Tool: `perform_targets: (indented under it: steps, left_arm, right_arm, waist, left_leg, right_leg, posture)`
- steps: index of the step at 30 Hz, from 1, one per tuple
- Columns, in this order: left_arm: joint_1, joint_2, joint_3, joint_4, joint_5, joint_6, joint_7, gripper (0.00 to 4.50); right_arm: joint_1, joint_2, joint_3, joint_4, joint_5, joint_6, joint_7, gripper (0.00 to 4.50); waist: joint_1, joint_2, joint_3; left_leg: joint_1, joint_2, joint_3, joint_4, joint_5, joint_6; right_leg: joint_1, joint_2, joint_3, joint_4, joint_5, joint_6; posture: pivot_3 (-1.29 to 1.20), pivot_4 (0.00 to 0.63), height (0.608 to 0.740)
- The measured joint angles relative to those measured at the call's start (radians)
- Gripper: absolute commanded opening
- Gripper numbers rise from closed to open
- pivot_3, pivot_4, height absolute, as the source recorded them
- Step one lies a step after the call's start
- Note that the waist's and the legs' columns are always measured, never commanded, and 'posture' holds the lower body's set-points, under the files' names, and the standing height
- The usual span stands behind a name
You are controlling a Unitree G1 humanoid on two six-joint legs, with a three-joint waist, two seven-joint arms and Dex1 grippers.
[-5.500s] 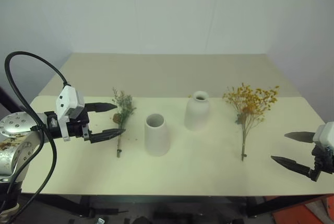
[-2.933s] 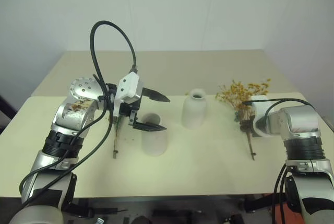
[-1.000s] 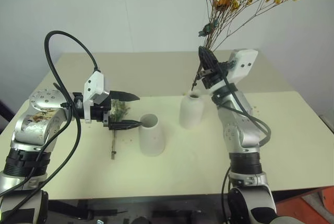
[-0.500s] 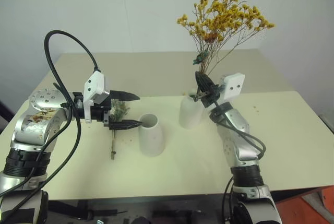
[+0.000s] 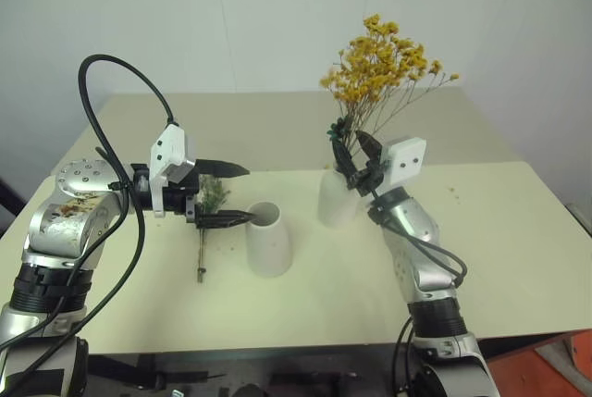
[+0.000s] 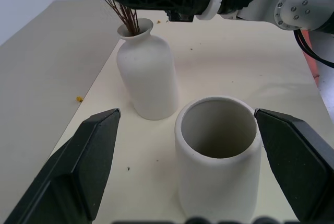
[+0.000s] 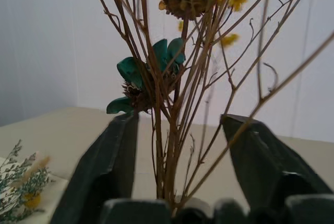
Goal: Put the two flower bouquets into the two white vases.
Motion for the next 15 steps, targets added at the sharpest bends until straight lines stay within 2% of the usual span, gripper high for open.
perform_targets:
  steps: [1,2,7,15]
  left_arm:
    - [0.0,0.0,0.0,0.002,0.0,0.0,0.002,4.5]
    - [0.0,-0.002,0.0,0.006,0.0,-0.001,0.005,4.5]
    - [-0.001,-0.006,0.0,0.009,-0.001,-0.003,0.009,4.5]
    - [0.0,-0.006,0.0,0.01,-0.001,-0.015,0.017,4.5]
  right_arm:
    - [0.003,-0.004,0.002,-0.007,0.0,0.001,0.002,4.28]
    - [0.011,-0.009,0.005,-0.026,-0.003,0.009,0.002,4.46]
    - [0.079,-0.061,0.021,-0.133,-0.016,0.072,0.008,4.46]
    - [0.233,-0.223,-0.009,-0.373,-0.002,0.207,0.067,4.46]
  waist:
    - [0.0,0.0,0.0]
    - [0.0,0.0,0.0]
    - [0.003,0.0,0.0]
    - [0.004,0.0,0.0]
  left_leg:
    - [0.0,0.0,0.0,0.0,0.0,0.0]
    - [0.0,0.0,0.0,0.0,0.0,0.0]
    - [0.0,0.0,0.0,0.0,0.0,0.0]
    - [0.0,0.0,0.001,0.0,0.0,0.0]
  right_leg:
    - [0.0,0.0,0.0,0.0,0.0,0.0]
    - [0.0,0.0,0.0,0.0,0.0,0.0]
    - [0.0,0.0,0.0,0.0,0.0,0.0]
    - [0.001,0.0,0.0,-0.001,0.0,0.0]
  posture:
    - [0.0,0.15,0.74]
    - [0.0,0.15,0.74]
    - [0.0,0.15,0.74]
    - [0.0,0.15,0.74]
